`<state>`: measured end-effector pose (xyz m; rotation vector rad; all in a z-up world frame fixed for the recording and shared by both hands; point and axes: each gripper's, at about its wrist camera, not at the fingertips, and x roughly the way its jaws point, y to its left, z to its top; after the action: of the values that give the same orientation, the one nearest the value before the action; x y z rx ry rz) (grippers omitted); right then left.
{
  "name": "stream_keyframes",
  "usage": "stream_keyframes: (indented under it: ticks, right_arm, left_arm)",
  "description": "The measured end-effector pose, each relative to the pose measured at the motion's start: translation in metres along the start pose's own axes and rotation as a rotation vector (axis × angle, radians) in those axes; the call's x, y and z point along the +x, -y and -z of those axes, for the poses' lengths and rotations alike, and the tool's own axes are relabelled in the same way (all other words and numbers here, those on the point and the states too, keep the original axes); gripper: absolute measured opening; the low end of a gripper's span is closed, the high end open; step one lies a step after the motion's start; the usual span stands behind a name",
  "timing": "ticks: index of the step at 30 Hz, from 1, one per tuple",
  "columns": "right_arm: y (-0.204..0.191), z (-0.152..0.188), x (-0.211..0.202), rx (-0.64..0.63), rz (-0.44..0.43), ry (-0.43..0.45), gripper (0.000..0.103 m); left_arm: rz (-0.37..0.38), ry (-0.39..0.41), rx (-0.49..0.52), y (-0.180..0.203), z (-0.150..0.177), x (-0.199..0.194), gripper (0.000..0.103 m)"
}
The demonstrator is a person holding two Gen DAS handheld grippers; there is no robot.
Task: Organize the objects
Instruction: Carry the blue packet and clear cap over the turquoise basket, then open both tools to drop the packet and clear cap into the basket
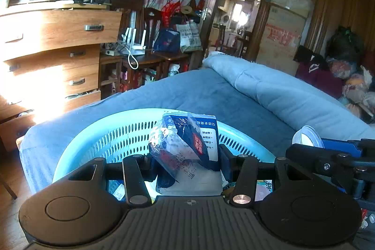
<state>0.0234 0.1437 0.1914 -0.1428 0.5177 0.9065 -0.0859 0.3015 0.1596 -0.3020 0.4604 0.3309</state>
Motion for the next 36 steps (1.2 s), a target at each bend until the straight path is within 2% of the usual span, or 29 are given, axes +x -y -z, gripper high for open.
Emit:
stream_keyframes:
  ticks: [36]
  right_arm:
    - [0.001,-0.004,0.008,-0.002,-0.001,0.001,0.043]
  left_arm:
    - [-0.019,-0.014,-0.006,-0.016,0.002,0.017,0.050]
